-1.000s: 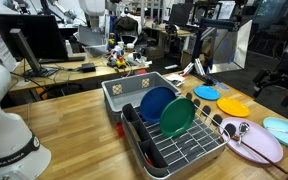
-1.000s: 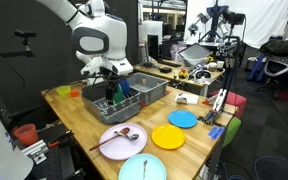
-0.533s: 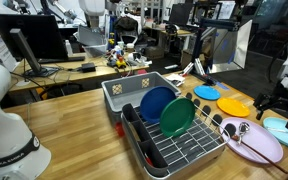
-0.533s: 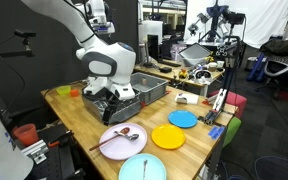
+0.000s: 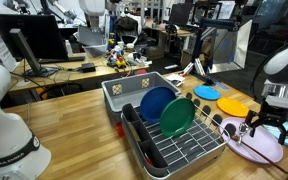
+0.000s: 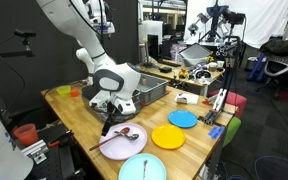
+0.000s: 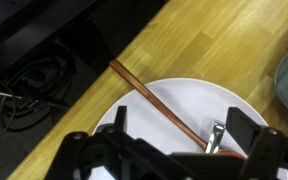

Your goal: Move the silver spoon and ladle from the pink plate and put them on the orange plate, move the pink plate backwards

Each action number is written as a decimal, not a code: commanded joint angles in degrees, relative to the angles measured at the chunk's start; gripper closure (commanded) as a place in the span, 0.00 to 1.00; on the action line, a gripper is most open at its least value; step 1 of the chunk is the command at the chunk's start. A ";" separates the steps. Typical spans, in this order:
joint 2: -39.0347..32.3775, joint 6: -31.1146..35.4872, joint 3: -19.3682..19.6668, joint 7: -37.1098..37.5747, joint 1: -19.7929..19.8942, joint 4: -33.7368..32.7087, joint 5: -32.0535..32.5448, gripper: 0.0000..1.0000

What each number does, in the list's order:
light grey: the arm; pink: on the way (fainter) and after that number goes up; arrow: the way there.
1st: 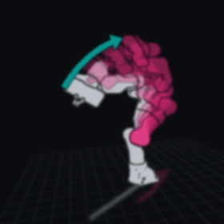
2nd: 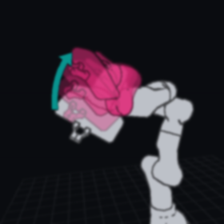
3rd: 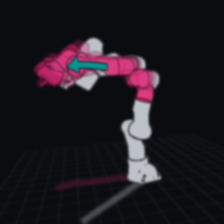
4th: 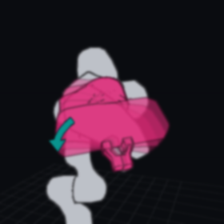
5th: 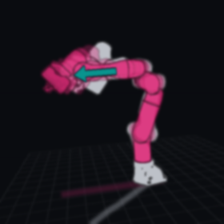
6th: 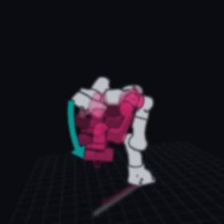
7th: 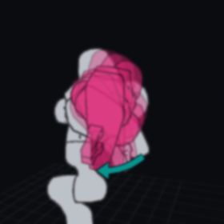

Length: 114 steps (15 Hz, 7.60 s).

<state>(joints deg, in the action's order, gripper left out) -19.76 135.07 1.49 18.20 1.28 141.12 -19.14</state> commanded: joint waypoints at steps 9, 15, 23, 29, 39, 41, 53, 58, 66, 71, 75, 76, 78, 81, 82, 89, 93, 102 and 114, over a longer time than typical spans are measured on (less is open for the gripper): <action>-10.74 -6.90 -2.19 4.05 -1.06 -12.39 -5.25 0.00; -13.45 -6.29 -1.60 7.32 -0.89 -14.02 -5.96 0.00; -15.07 -6.47 -0.65 10.33 -1.21 -14.28 -6.34 0.00; -16.73 -6.40 -0.37 11.63 -1.49 -15.01 -6.07 0.00; -19.57 -6.58 -0.58 13.69 -1.55 -17.15 -6.64 0.00; -19.79 -6.70 -0.56 14.27 -1.70 -17.47 -6.51 0.00; -19.36 -7.21 -1.03 15.66 -1.21 -17.57 -9.00 0.32; -18.97 -7.12 -0.94 15.33 -1.06 -17.74 -9.76 0.66; -18.93 -7.82 -0.95 14.89 -1.00 -18.06 -9.37 0.96; -16.09 -6.55 -1.75 13.08 -0.52 -16.72 -10.63 0.96; -9.65 -7.06 -3.50 9.16 0.89 -13.92 -16.04 0.96; -8.19 -7.61 -3.68 8.03 0.99 -13.38 -18.15 0.96; -3.99 -9.58 -4.05 4.93 1.68 -12.01 -23.48 0.96; 1.07 -14.74 -3.19 0.04 2.86 -12.98 -32.19 0.96; 2.38 -16.18 -2.73 -1.43 3.16 -13.47 -35.04 0.96; 4.04 -26.15 1.58 -6.45 5.47 -19.68 -52.15 0.96; 1.26 -22.01 3.84 -6.17 4.97 -20.57 -54.39 0.96; -6.19 -4.56 5.17 -2.90 3.09 -22.63 -49.69 0.96; -14.60 1.33 6.12 3.81 1.82 -24.59 -41.54 0.96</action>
<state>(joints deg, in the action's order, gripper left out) -32.31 134.31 6.50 18.85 4.29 118.03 -63.95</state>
